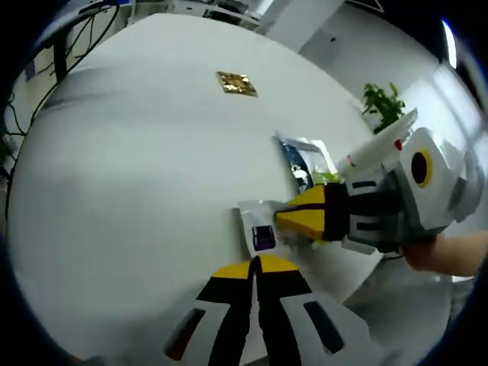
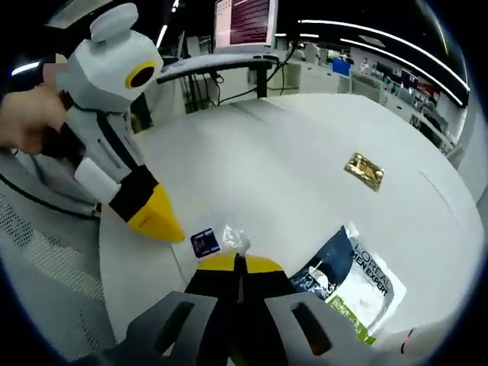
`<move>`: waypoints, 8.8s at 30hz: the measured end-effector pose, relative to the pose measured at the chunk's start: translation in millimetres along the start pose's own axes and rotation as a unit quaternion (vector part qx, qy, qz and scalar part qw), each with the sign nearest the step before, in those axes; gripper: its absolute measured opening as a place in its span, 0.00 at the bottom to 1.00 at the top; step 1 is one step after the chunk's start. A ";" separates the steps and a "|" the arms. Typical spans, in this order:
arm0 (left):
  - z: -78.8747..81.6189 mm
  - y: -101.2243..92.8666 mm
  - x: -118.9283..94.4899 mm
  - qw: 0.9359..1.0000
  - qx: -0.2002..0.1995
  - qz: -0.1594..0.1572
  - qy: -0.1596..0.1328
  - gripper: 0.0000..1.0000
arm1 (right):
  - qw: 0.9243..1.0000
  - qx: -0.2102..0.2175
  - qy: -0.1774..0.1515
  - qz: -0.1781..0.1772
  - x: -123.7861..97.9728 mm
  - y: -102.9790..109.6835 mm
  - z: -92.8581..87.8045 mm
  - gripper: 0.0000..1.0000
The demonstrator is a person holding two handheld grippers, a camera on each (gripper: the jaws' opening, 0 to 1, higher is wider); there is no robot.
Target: Arrange the skincare products in the storage area until every visible bottle or jar stands upright without overlapping.
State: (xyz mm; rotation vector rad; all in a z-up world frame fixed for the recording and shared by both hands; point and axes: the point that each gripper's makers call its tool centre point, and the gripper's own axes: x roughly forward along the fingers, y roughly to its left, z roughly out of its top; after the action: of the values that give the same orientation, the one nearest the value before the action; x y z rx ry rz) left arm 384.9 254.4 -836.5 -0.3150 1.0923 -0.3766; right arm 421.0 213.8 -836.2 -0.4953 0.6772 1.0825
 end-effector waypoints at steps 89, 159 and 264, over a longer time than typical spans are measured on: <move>29.3 -28.5 14.9 0.941 0.336 0.033 -0.003 0.29 | 0.995 -0.012 -0.090 -0.052 -146.5 -5.8 -18.7 0.44; 9.6 -53.9 -95.1 0.976 0.152 0.023 -0.152 0.99 | 0.968 0.157 -0.142 -0.137 -258.9 -47.0 -67.7 1.00; 228.6 10.9 112.5 0.958 0.083 0.252 -0.112 0.62 | 0.965 0.207 -0.041 -0.155 -242.3 -56.4 -116.4 0.94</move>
State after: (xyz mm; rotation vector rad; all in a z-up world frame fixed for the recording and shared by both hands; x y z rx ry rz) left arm 638.6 228.3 -833.1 0.0740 0.8734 0.0253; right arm 369.2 -39.1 -742.5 -0.1845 0.7037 0.6393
